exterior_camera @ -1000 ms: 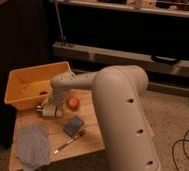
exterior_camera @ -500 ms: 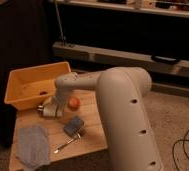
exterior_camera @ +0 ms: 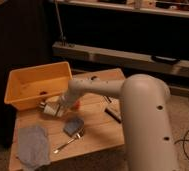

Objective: Stack cups into tray

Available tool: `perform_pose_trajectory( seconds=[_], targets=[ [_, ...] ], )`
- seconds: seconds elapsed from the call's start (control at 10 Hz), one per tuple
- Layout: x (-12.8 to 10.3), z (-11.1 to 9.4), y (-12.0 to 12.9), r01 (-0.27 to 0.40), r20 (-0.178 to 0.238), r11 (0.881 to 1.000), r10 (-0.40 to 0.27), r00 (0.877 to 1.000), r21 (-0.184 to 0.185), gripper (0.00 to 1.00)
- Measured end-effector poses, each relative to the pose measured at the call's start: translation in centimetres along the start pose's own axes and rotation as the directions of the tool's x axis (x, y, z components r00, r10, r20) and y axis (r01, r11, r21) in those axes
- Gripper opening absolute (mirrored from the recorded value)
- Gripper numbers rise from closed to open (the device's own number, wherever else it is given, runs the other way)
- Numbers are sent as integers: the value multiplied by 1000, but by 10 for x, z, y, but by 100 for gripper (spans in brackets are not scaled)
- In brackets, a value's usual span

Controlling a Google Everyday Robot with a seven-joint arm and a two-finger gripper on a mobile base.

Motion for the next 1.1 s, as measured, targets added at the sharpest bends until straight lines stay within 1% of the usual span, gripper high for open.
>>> perform_pose_trajectory(
  seconds=[0.1, 0.3, 0.4, 0.6, 0.8, 0.9, 1.1],
  targets=[
    [5, -9, 1, 28, 1, 998, -28, 1000, -64, 16],
    [15, -19, 8, 83, 10, 990, -83, 997, -117, 16],
    [18, -31, 12, 114, 24, 983, -111, 994, -147, 16],
    [22, -47, 17, 141, 37, 972, -137, 990, -190, 16],
    [27, -69, 31, 152, 27, 952, -151, 988, -266, 16],
    [28, -83, 41, 150, 11, 939, -154, 988, -310, 16],
    [29, -117, 66, 154, -10, 911, -171, 985, -383, 16]
  ],
)
